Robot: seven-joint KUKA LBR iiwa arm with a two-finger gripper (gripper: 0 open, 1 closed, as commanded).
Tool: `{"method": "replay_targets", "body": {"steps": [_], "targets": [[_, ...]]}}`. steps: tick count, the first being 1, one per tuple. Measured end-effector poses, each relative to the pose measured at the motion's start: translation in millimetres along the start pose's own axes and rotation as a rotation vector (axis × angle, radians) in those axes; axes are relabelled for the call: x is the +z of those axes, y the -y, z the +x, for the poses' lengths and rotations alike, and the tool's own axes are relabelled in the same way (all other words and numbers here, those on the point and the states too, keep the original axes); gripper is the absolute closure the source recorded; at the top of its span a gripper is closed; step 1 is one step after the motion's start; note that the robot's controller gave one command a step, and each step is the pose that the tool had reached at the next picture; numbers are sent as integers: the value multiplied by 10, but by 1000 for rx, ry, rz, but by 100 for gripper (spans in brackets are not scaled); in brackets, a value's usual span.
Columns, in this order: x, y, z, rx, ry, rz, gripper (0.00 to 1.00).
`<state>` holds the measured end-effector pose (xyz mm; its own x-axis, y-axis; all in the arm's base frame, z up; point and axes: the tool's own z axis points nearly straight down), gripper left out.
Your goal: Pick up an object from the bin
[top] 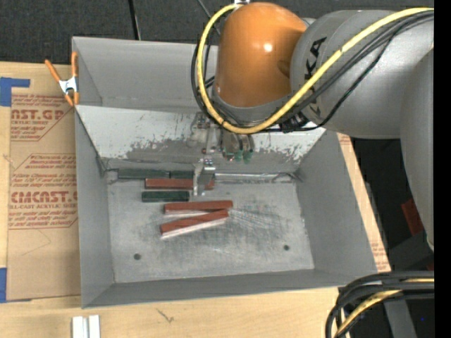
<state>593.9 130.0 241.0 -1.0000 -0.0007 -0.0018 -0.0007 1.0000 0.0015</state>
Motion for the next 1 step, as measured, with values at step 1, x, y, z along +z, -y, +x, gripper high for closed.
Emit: {"method": "replay_targets", "body": {"steps": [1], "targets": [[57, 1, 4, -12, 8, -1, 0]]}}
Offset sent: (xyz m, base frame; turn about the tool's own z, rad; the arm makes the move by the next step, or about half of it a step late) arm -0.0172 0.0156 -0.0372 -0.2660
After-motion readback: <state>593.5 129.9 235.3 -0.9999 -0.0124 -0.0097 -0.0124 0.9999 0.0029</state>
